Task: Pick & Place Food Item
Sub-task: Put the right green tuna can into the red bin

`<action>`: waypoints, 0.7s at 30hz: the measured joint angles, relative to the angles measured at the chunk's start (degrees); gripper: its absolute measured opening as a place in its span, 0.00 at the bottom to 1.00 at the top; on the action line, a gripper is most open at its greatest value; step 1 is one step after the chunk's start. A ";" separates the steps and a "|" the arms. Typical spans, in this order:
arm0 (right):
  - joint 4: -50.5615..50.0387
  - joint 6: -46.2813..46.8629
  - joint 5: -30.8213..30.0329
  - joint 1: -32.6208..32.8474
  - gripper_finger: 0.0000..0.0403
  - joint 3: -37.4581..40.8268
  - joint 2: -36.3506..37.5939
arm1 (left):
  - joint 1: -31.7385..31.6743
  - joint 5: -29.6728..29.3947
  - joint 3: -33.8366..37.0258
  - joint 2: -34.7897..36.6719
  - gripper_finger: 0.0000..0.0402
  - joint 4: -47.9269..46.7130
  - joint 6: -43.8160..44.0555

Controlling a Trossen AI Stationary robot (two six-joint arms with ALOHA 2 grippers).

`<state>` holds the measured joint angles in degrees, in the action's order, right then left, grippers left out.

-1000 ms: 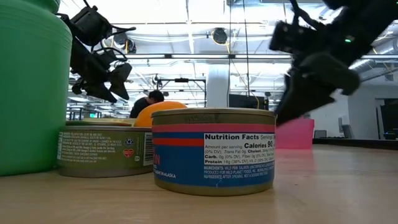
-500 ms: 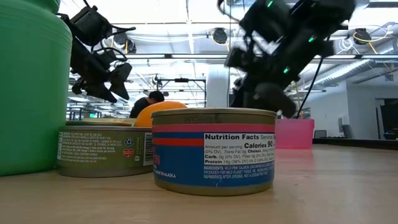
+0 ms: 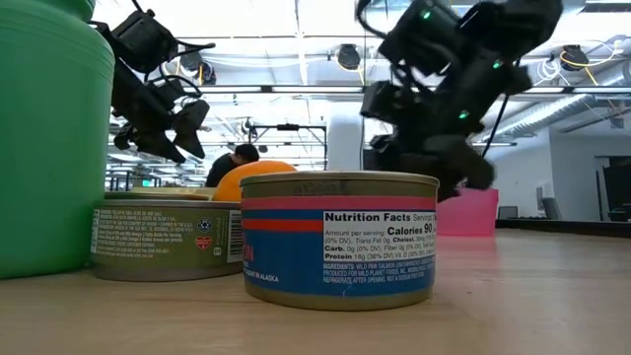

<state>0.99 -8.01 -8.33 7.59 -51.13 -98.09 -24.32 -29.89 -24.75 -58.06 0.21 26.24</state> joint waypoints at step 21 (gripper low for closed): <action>-6.03 6.01 -1.95 8.88 0.65 0.08 2.26 | -0.04 0.02 0.00 0.00 0.57 0.02 0.85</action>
<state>-5.05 -2.00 -10.28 16.48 -51.05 -95.83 -24.36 -29.87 -24.75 -58.06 0.23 27.09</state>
